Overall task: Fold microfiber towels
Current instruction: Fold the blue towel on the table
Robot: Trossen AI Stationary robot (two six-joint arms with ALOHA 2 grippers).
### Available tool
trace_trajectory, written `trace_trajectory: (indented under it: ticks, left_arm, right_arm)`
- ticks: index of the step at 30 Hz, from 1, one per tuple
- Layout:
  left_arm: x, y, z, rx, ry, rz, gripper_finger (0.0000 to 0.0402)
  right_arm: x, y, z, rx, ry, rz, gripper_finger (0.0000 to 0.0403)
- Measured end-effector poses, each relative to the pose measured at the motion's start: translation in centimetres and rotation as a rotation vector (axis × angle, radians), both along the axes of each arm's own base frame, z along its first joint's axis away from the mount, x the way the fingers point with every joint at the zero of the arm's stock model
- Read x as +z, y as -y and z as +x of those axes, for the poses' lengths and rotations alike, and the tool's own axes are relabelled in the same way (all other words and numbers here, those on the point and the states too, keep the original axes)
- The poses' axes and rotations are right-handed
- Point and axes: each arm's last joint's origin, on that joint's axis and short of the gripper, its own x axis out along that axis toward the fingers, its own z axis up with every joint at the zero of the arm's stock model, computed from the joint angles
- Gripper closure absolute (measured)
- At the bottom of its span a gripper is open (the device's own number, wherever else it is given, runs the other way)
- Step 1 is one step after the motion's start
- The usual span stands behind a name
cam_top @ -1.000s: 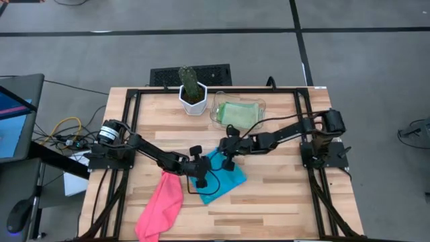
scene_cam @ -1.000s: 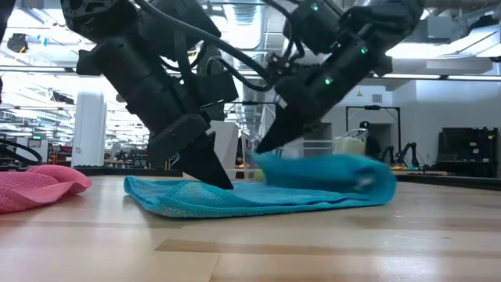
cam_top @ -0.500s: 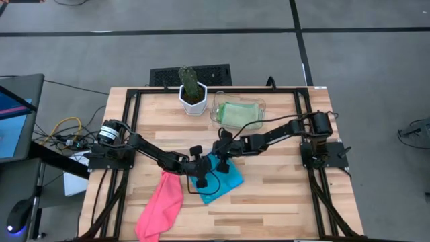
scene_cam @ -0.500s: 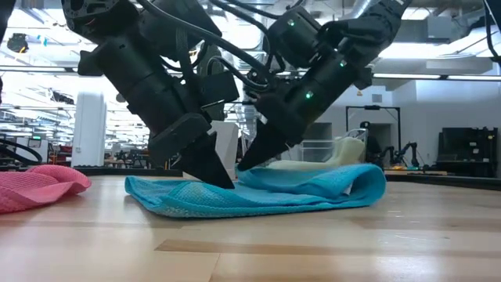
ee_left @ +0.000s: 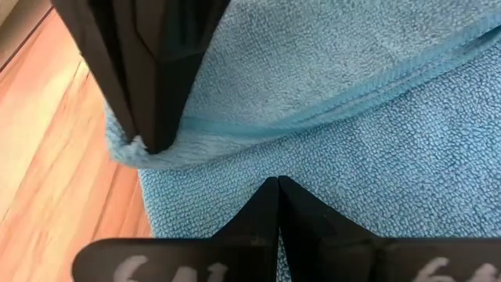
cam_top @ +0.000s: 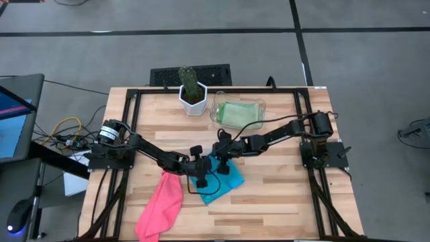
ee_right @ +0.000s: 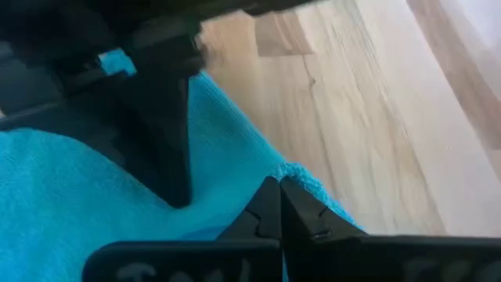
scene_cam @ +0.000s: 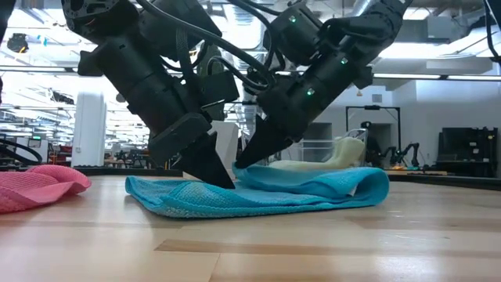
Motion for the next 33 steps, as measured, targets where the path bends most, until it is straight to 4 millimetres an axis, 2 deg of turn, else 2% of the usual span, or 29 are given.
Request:
trace_trajectory:
  ticks: [10, 18, 20, 22, 28, 30, 33]
  left_arm:
    - [0.0, 0.0, 0.0, 0.004, 0.002, -0.003, 0.0401]
    - [0.4, 0.1, 0.0, 0.006, 0.017, -0.021, 0.0401]
    - [1.2, 0.3, -0.2, -0.001, 0.028, -0.025, 0.0401]
    - [2.4, 0.4, -0.5, -0.005, 0.05, -0.03, 0.0401]
    - [6.4, 0.1, -1.3, 0.045, 0.173, 0.059, 0.0401]
    - [7.1, -0.2, -0.9, 0.053, 0.23, 0.111, 0.0401]
    - [7.0, -1.2, 0.2, 0.027, 0.274, 0.149, 0.0402]
  right_arm:
    - [0.0, 0.0, 0.0, 0.02, 0.001, 0.035, 0.035]
    - [0.1, -0.1, 0.1, 0.041, 0.001, 0.055, 0.0282]
    - [0.8, -0.1, 0.0, 0.05, 0.006, 0.047, 0.0264]
    - [2.4, -0.3, 0.1, 0.067, 0.061, 0.034, 0.0249]
    - [6.8, -0.2, -1.7, 0.064, 0.178, 0.005, 0.0233]
    - [6.9, -0.3, -3.0, 0.042, 0.201, 0.009, 0.0238]
    - [5.2, -0.9, -5.4, -0.02, 0.254, 0.029, 0.025]
